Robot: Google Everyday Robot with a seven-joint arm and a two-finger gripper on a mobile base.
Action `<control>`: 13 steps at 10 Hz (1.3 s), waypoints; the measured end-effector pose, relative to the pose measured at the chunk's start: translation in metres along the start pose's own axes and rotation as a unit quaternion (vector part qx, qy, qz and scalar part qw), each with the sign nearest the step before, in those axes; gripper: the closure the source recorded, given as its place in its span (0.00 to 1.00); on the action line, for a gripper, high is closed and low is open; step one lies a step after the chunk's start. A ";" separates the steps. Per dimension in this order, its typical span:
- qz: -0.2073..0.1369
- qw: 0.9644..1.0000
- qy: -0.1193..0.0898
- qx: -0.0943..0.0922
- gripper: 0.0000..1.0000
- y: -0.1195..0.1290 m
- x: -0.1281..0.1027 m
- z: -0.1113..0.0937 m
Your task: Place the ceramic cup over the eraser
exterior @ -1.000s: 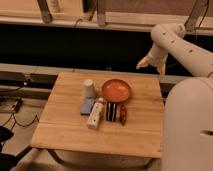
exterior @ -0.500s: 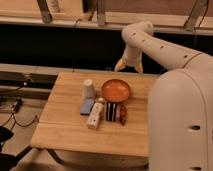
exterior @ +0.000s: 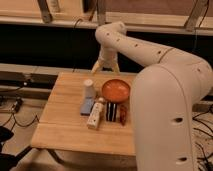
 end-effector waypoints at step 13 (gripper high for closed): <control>-0.120 0.993 0.006 -0.024 0.20 0.091 -0.049 0.046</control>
